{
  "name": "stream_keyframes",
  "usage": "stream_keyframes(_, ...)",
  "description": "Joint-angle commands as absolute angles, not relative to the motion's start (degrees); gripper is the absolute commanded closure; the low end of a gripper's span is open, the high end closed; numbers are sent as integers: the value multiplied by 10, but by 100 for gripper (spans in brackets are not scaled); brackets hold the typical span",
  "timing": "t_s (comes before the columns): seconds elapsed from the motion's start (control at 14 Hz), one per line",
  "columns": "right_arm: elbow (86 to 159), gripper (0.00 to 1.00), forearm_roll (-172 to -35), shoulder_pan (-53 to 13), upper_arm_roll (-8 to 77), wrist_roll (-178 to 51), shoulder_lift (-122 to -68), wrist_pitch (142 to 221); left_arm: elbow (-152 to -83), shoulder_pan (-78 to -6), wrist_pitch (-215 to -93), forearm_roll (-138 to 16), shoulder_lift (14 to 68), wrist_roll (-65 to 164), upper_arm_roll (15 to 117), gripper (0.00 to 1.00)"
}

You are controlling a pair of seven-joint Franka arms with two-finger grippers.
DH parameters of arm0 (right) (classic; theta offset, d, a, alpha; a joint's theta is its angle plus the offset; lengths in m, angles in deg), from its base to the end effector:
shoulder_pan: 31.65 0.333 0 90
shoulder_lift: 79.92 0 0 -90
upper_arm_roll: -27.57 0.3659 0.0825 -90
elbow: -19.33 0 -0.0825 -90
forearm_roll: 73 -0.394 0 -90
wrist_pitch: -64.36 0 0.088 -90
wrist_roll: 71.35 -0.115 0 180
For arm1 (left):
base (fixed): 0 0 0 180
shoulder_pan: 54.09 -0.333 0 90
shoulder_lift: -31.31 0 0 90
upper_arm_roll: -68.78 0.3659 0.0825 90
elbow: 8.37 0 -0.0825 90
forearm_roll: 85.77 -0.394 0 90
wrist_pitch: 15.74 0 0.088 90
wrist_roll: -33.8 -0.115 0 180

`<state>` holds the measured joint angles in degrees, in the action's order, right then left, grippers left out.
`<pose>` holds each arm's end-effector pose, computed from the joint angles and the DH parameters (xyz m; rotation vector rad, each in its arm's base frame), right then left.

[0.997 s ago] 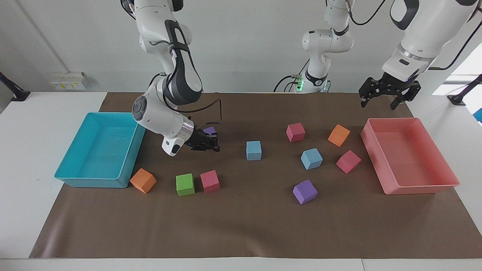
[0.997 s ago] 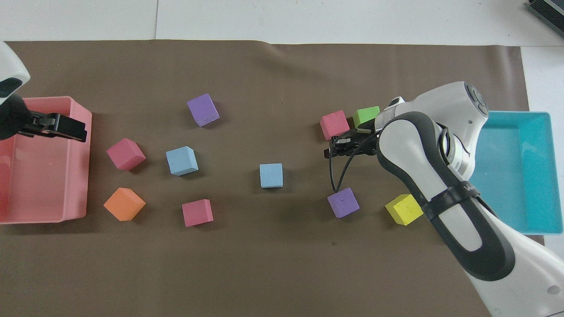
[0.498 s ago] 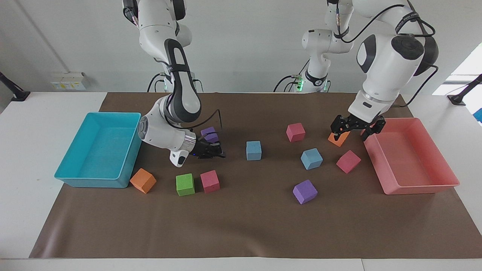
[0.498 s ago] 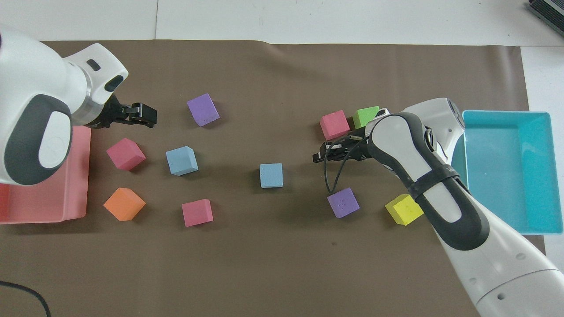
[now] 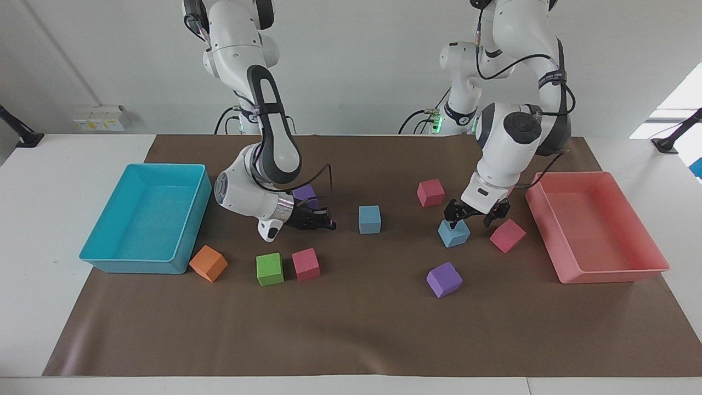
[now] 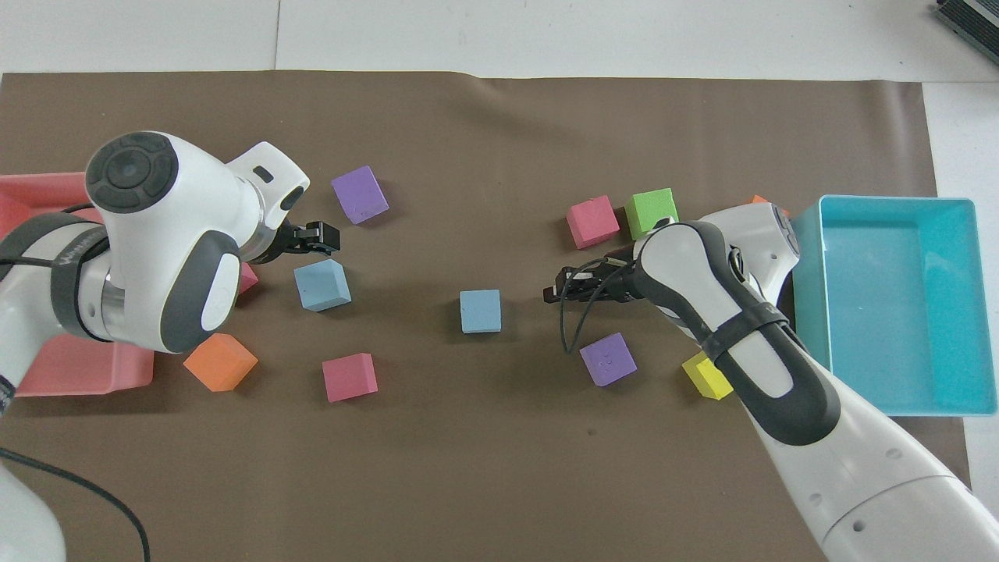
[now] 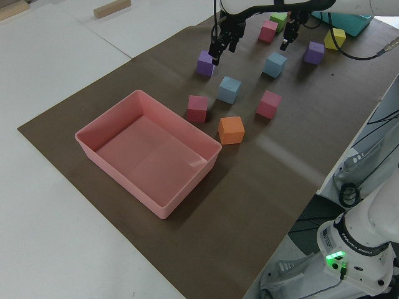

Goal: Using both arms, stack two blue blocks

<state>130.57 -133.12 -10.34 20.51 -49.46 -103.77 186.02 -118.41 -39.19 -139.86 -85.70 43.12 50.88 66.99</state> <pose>0.6050 0.2051 0.2991 -2.3620 0.0587 0.1771 0.6002 -0.1790 0.4251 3.1224 0.0129 0.0560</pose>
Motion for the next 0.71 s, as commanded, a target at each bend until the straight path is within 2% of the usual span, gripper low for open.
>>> stream_keyframes(0.0, 1327, 100, -1354, -107, 208, -489, -1020, 1871, -1235, -375, -1446, -853, 424, 523, 679, 0)
stream_keyframes(0.64, 1328, 100, -1354, -111, 209, -501, -1019, 1868, -1269, -384, -1496, -852, 440, 527, 680, 0)
